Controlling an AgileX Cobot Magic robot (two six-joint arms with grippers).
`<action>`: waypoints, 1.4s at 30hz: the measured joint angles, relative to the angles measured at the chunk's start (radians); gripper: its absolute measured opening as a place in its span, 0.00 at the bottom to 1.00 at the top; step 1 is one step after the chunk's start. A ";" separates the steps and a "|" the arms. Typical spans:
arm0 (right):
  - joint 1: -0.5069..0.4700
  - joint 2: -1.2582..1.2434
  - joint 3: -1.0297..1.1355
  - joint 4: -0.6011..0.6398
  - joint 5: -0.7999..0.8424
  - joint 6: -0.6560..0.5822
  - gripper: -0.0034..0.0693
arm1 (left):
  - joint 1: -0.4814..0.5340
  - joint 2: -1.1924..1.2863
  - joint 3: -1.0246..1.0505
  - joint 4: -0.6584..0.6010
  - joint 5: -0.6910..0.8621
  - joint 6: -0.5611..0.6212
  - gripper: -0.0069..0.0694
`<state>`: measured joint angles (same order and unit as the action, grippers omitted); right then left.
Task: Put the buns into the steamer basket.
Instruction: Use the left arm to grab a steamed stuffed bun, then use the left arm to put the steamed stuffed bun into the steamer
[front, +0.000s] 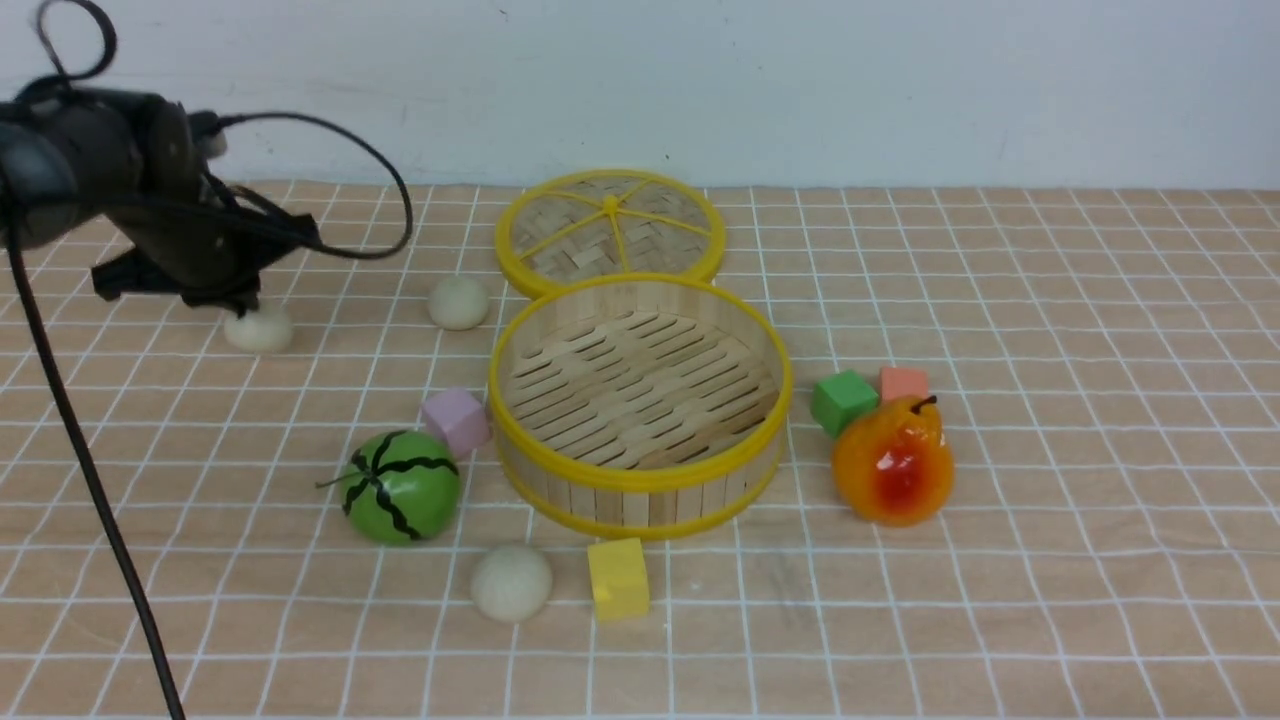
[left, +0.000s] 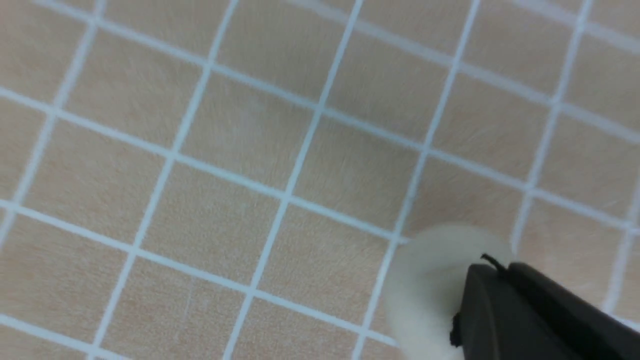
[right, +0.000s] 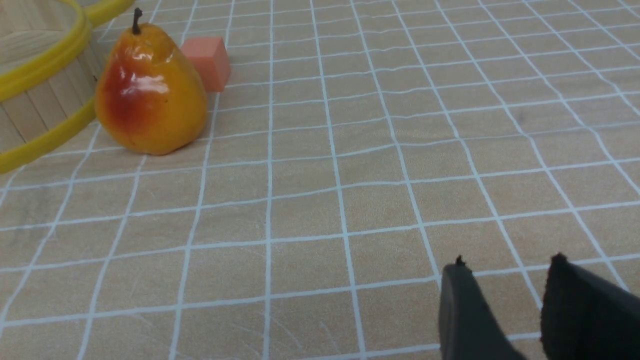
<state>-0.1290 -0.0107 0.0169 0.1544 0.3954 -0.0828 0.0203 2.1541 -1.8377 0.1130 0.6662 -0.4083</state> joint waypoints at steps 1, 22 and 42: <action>0.000 0.000 0.000 0.000 0.000 0.000 0.38 | 0.000 -0.010 0.000 -0.001 0.002 0.004 0.07; 0.000 0.000 0.000 0.000 0.000 -0.002 0.38 | -0.274 -0.178 -0.004 -0.293 0.122 0.195 0.07; 0.000 0.000 0.000 0.000 0.000 -0.002 0.38 | -0.416 0.035 -0.004 -0.278 -0.041 0.167 0.24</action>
<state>-0.1290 -0.0107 0.0169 0.1544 0.3954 -0.0850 -0.3958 2.1891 -1.8421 -0.1651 0.6253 -0.2418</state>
